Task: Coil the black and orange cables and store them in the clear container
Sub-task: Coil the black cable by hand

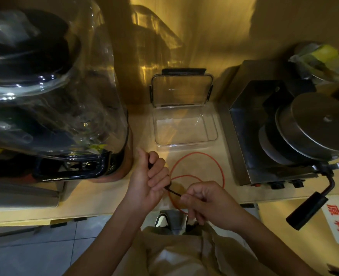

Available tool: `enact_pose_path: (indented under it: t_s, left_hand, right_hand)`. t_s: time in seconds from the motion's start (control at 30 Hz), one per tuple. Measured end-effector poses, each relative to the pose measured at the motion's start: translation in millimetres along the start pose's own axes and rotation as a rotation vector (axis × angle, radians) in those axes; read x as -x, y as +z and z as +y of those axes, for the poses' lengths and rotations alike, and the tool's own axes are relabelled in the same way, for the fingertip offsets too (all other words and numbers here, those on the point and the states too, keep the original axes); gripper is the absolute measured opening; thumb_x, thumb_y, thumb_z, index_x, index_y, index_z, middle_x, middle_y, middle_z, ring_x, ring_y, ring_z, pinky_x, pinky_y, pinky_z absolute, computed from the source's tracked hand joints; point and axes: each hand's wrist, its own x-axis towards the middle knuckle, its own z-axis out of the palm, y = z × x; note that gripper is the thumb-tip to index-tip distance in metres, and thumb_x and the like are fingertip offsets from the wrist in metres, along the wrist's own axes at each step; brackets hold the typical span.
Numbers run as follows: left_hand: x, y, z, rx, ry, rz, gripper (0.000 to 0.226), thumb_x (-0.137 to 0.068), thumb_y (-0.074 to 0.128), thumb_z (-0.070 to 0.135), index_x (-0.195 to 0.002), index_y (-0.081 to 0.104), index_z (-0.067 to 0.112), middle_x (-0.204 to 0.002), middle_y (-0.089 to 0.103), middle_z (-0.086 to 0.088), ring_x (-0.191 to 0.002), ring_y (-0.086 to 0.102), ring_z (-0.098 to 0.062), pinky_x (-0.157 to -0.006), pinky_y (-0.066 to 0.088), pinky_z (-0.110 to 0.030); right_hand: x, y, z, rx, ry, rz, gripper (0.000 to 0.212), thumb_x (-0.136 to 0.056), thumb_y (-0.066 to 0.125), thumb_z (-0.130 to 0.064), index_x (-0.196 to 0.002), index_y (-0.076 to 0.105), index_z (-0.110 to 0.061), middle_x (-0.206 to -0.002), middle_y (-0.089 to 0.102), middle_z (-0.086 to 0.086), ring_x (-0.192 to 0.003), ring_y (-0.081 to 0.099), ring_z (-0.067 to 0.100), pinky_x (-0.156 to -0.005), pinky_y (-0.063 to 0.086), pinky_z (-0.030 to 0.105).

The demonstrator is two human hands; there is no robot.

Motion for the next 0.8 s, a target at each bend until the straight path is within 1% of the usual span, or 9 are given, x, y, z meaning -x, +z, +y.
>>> enact_pose_path:
  t_s: [0.1, 0.2, 0.27, 0.33, 0.4, 0.5, 0.57, 0.7, 0.8]
  left_hand:
    - [4.5, -3.1, 10.1, 0.093, -0.141, -0.118, 0.051, -0.100, 0.029, 0.055, -0.073, 0.044, 0.014, -0.041, 0.025, 0.005, -0.031, 0.012, -0.004, -0.028, 0.010, -0.017]
    - [8.4, -6.7, 16.4, 0.208, -0.305, -0.242, 0.048, -0.100, 0.030, 0.052, -0.083, 0.046, 0.010, -0.048, 0.025, 0.004, -0.034, 0.009, -0.001, -0.033, 0.008, -0.015]
    - [11.7, -6.9, 18.2, 0.208, -0.360, -0.318, 0.046, -0.100, 0.030, 0.052, -0.089, 0.046, 0.010, -0.049, 0.022, 0.005, -0.036, 0.011, -0.001, -0.035, 0.009, -0.016]
    - [14.5, -5.6, 19.7, 0.174, -0.393, -0.391, 0.040, -0.099, 0.032, 0.051, -0.095, 0.042, 0.013, -0.050, 0.017, 0.008, -0.037, 0.013, -0.002, -0.036, 0.011, -0.016]
    - [16.6, -5.5, 21.3, 0.149, -0.431, -0.447, 0.036, -0.099, 0.036, 0.050, -0.099, 0.039, 0.015, -0.051, 0.016, 0.008, -0.038, 0.014, -0.002, -0.037, 0.013, -0.017]
    - [18.9, -6.7, 23.6, 0.121, -0.492, -0.507, 0.035, -0.098, 0.040, 0.050, -0.104, 0.038, 0.015, -0.052, 0.017, 0.007, -0.039, 0.015, -0.003, -0.038, 0.014, -0.017]
    - [19.9, -7.2, 23.7, 0.102, -0.523, -0.528, 0.037, -0.099, 0.041, 0.049, -0.105, 0.041, 0.013, -0.052, 0.016, 0.007, -0.039, 0.015, -0.003, -0.038, 0.014, -0.017]
    - [19.0, -8.0, 24.7, 0.077, -0.572, -0.520, 0.035, -0.100, 0.044, 0.042, -0.096, 0.051, 0.008, -0.051, 0.014, 0.007, -0.039, 0.013, -0.004, -0.038, 0.012, -0.018]
    - [18.8, -11.2, 27.9, 0.040, -0.588, -0.518, 0.035, -0.102, 0.044, 0.038, -0.089, 0.053, 0.007, -0.049, 0.013, 0.006, -0.038, 0.011, -0.005, -0.037, 0.011, -0.018]
  right_hand:
    - [2.2, -12.9, 4.4, 0.146, 0.005, -0.065, 0.030, -0.097, 0.058, -0.028, -0.071, 0.067, -0.015, -0.059, 0.063, 0.004, -0.052, 0.056, 0.009, -0.055, 0.047, 0.023]
    - [1.4, -26.8, 11.6, 0.268, 0.030, -0.110, 0.029, -0.097, 0.057, -0.030, -0.080, 0.072, -0.011, -0.063, 0.064, -0.003, -0.057, 0.056, 0.001, -0.058, 0.044, 0.013]
    - [0.4, -35.4, 19.2, 0.331, 0.060, -0.106, 0.028, -0.096, 0.058, -0.032, -0.082, 0.073, -0.013, -0.065, 0.063, -0.003, -0.057, 0.054, 0.000, -0.058, 0.044, 0.015]
    - [-1.6, -44.8, 27.5, 0.407, 0.084, -0.065, 0.031, -0.094, 0.061, -0.035, -0.077, 0.071, -0.012, -0.065, 0.061, 0.004, -0.059, 0.054, 0.005, -0.062, 0.046, 0.025]
    - [-4.5, -53.6, 34.8, 0.501, 0.100, -0.016, 0.035, -0.092, 0.063, -0.038, -0.070, 0.067, -0.012, -0.062, 0.058, 0.009, -0.058, 0.053, 0.011, -0.061, 0.045, 0.031]
    - [-7.1, -62.6, 42.7, 0.660, 0.127, 0.071, 0.042, -0.091, 0.061, -0.046, -0.065, 0.065, -0.014, -0.058, 0.056, 0.004, -0.053, 0.051, 0.009, -0.056, 0.040, 0.029]
    - [-7.4, -67.0, 44.0, 0.694, 0.162, 0.134, 0.042, -0.090, 0.060, -0.051, -0.066, 0.066, -0.017, -0.062, 0.062, 0.005, -0.056, 0.057, 0.012, -0.055, 0.041, 0.028]
    - [-8.5, -76.3, 37.4, 0.687, 0.134, 0.254, 0.044, -0.091, 0.060, -0.049, -0.069, 0.068, -0.012, -0.066, 0.066, 0.008, -0.064, 0.063, 0.020, -0.061, 0.048, 0.033]
    - [-4.6, -84.6, 30.1, 0.582, 0.139, 0.303, 0.042, -0.093, 0.060, -0.042, -0.073, 0.068, -0.006, -0.066, 0.062, 0.016, -0.061, 0.058, 0.022, -0.056, 0.042, 0.026]
